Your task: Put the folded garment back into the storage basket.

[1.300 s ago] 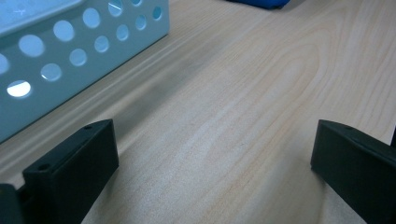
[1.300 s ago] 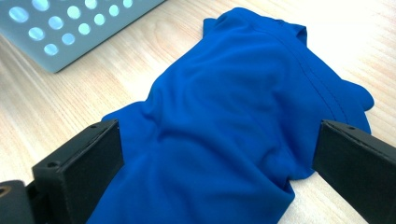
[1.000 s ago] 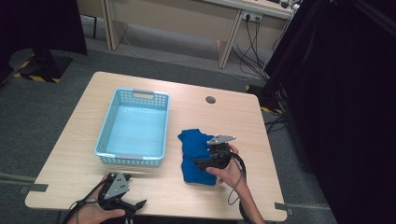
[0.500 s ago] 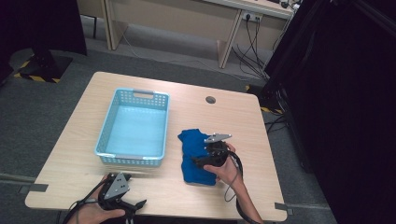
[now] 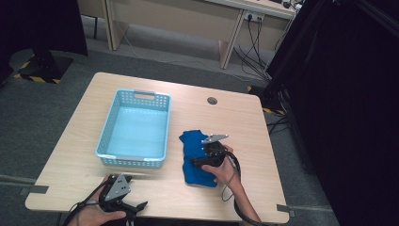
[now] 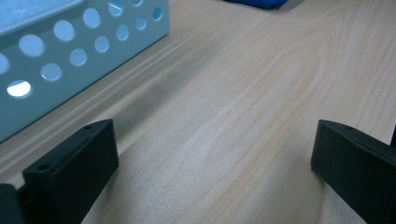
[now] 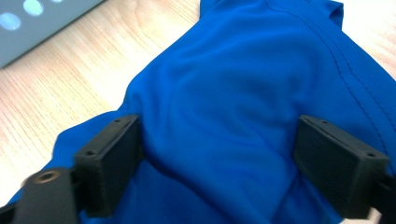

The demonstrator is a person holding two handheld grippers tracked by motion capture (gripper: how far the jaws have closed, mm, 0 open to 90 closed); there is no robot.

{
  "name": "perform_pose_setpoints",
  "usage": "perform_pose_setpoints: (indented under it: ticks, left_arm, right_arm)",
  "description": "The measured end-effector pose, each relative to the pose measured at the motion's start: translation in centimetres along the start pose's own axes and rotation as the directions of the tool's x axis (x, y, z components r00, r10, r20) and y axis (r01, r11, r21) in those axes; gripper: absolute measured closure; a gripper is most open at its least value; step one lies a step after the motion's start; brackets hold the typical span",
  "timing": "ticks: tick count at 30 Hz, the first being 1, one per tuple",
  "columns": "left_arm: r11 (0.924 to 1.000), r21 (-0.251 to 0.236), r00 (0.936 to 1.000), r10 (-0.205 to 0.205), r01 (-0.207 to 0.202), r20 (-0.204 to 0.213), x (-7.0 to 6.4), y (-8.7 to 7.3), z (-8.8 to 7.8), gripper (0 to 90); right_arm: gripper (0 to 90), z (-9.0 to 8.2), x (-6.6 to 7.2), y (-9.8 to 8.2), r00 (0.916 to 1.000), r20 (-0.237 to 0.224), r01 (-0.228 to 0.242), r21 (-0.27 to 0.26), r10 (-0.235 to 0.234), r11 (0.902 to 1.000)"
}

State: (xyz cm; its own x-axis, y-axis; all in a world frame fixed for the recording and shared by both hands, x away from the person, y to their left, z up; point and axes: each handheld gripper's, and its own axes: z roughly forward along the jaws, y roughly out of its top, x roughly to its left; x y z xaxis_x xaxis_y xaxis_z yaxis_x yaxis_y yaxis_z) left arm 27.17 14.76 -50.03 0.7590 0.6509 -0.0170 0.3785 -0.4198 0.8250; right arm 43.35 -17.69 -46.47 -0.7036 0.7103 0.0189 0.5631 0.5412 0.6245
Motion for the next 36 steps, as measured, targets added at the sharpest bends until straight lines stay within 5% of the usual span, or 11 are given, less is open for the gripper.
perform_pose_setpoints:
  ticks: [7, 13, 23, 36]
  left_arm:
    - [1.0000, 0.000, 1.0000, 0.000, 0.000, 0.000, 0.0, 0.0, 0.0, 0.0]
    - [1.0000, 0.000, 1.0000, 0.000, 0.000, 0.000, 0.0, 0.0, 0.0, 0.0]
    - [1.0000, -0.002, 1.0000, -0.004, 0.004, 0.003, 0.0, 0.0, 0.0, 0.0]
    - [1.0000, -0.003, 1.0000, -0.005, 0.005, 0.004, 0.1, 0.0, 0.0, 0.0]
  right_arm:
    - [47.1, -0.5, 0.0, -0.2, 0.9996, 0.000, -0.029, -0.021, 0.029, 0.9994]
    - [63.2, -0.6, 0.4, -0.2, 0.9989, -0.011, -0.045, -0.025, 0.045, 0.9987]
    - [68.5, -1.1, 0.2, 0.0, 0.9960, -0.027, -0.087, -0.049, 0.086, 0.9950]
    - [69.3, -4.0, 0.1, 1.2, 0.9941, -0.044, -0.104, -0.135, 0.099, 0.9854]
